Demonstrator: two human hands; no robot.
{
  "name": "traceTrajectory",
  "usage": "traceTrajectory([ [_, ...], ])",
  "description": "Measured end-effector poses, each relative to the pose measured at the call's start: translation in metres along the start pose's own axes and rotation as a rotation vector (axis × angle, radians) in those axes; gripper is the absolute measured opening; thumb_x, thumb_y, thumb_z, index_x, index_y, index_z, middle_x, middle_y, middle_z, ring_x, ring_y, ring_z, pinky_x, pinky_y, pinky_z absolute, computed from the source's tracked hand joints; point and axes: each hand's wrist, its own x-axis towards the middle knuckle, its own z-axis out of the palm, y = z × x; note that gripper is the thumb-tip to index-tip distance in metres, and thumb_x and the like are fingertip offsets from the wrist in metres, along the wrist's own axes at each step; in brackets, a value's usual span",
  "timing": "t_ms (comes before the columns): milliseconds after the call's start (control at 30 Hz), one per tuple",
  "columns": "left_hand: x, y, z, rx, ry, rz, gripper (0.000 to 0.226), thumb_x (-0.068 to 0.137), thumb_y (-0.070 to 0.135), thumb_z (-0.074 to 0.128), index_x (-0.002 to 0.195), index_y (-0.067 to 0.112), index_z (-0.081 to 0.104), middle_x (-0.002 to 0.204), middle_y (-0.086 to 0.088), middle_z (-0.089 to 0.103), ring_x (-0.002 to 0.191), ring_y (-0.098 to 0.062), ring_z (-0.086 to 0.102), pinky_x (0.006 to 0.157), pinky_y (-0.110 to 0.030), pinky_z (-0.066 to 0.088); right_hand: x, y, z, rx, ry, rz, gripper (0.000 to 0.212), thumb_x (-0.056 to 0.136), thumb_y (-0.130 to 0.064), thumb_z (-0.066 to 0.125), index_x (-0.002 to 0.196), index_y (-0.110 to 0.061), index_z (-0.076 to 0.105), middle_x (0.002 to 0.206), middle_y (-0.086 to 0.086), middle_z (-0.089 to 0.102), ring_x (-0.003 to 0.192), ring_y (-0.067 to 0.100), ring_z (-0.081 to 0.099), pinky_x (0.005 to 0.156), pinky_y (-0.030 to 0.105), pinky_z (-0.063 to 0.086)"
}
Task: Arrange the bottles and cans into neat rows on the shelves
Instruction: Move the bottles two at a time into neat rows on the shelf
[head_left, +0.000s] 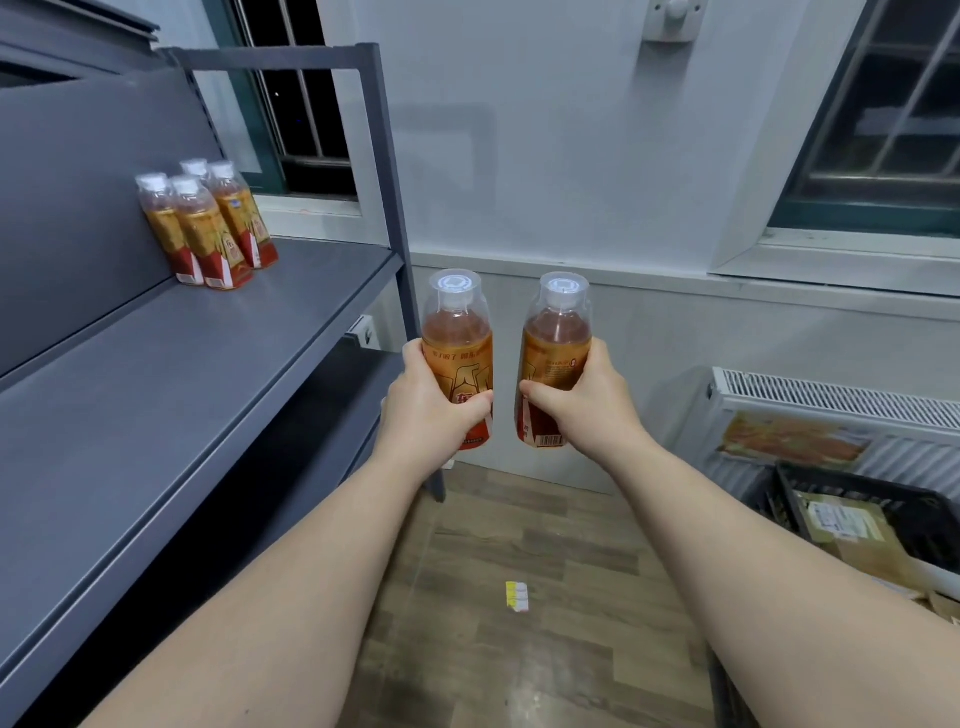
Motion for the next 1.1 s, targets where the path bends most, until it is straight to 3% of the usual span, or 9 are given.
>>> traceTrajectory([
  [467, 0.171, -0.009, 0.046, -0.039, -0.005, 0.006, 0.079, 0.079, 0.041, 0.081, 0.138, 0.027, 0.031, 0.121, 0.006, 0.054, 0.113, -0.019, 0.056, 0.092, -0.038, 0.053, 0.168, 0.007, 0.028, -0.007, 0.003, 0.009, 0.059, 0.081, -0.032, 0.080, 0.128, -0.023, 0.045, 0.115, -0.004, 0.061, 0.104, 0.016, 0.059, 0.082, 0.031, 0.049],
  [600, 0.217, -0.009, 0.056, -0.033, -0.011, 0.020, 0.080, 0.080, 0.040, 0.080, 0.140, 0.025, 0.029, 0.124, 0.005, 0.053, 0.113, -0.017, 0.053, 0.088, -0.033, 0.049, 0.214, 0.008, 0.034, -0.016, 0.027, 0.007, 0.060, 0.080, -0.033, 0.080, 0.127, -0.023, 0.045, 0.115, -0.004, 0.061, 0.104, 0.016, 0.060, 0.086, 0.035, 0.052],
  [767, 0.260, -0.011, 0.066, -0.029, -0.002, 0.004, 0.080, 0.080, 0.039, 0.080, 0.141, 0.026, 0.029, 0.124, 0.006, 0.053, 0.117, -0.020, 0.055, 0.092, -0.038, 0.051, 0.265, 0.012, 0.039, -0.013, 0.023, 0.002, 0.060, 0.078, -0.035, 0.081, 0.125, -0.026, 0.045, 0.114, -0.006, 0.063, 0.104, 0.017, 0.061, 0.091, 0.043, 0.055],
  [1000, 0.313, -0.009, 0.086, -0.007, 0.091, -0.062, 0.083, 0.079, 0.041, 0.080, 0.141, 0.027, 0.027, 0.125, 0.006, 0.053, 0.116, -0.018, 0.055, 0.093, -0.040, 0.053, 0.341, 0.020, 0.050, 0.008, -0.108, -0.061, 0.055, 0.081, -0.033, 0.080, 0.121, -0.030, 0.042, 0.112, -0.006, 0.061, 0.103, 0.016, 0.060, 0.085, 0.035, 0.052],
  [1100, 0.330, -0.006, 0.091, -0.015, 0.159, -0.108, 0.082, 0.081, 0.038, 0.080, 0.142, 0.026, 0.028, 0.123, 0.008, 0.052, 0.113, -0.014, 0.052, 0.088, -0.033, 0.050, 0.374, 0.020, 0.055, 0.026, -0.186, -0.096, 0.056, 0.081, -0.032, 0.080, 0.122, -0.026, 0.043, 0.109, -0.007, 0.061, 0.101, 0.014, 0.061, 0.081, 0.032, 0.051],
])
